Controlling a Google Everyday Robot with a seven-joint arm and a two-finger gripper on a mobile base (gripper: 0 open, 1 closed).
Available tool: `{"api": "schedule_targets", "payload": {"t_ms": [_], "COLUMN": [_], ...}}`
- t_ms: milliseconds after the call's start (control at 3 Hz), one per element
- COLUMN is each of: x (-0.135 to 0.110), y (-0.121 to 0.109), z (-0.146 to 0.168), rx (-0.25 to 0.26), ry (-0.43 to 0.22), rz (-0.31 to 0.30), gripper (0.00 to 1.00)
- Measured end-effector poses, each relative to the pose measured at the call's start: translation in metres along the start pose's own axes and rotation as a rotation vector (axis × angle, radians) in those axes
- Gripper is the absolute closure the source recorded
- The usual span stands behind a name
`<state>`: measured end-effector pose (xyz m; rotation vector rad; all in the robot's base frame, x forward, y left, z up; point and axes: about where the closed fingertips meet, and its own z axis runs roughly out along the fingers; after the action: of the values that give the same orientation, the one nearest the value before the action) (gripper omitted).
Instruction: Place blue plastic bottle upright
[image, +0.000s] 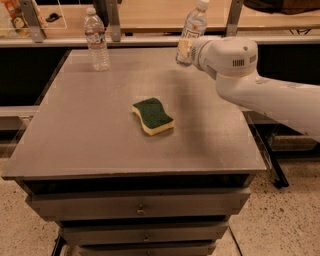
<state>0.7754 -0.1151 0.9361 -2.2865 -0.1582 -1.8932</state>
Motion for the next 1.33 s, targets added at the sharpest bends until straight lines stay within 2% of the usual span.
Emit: {"api": "schedule_targets", "payload": {"t_ms": [333,667,1333], "x": [-0.008,-0.017,-0.021], "y": [0.000,-0.004,-0.015], "z": [-0.003,-0.008,-0.015], "rx": [0.005,0.016,0.050], "ry": [-0.019,-0.042,-0.036], "rz": [-0.065,-0.098,-0.073], "gripper": [1.00,1.00,0.59]}}
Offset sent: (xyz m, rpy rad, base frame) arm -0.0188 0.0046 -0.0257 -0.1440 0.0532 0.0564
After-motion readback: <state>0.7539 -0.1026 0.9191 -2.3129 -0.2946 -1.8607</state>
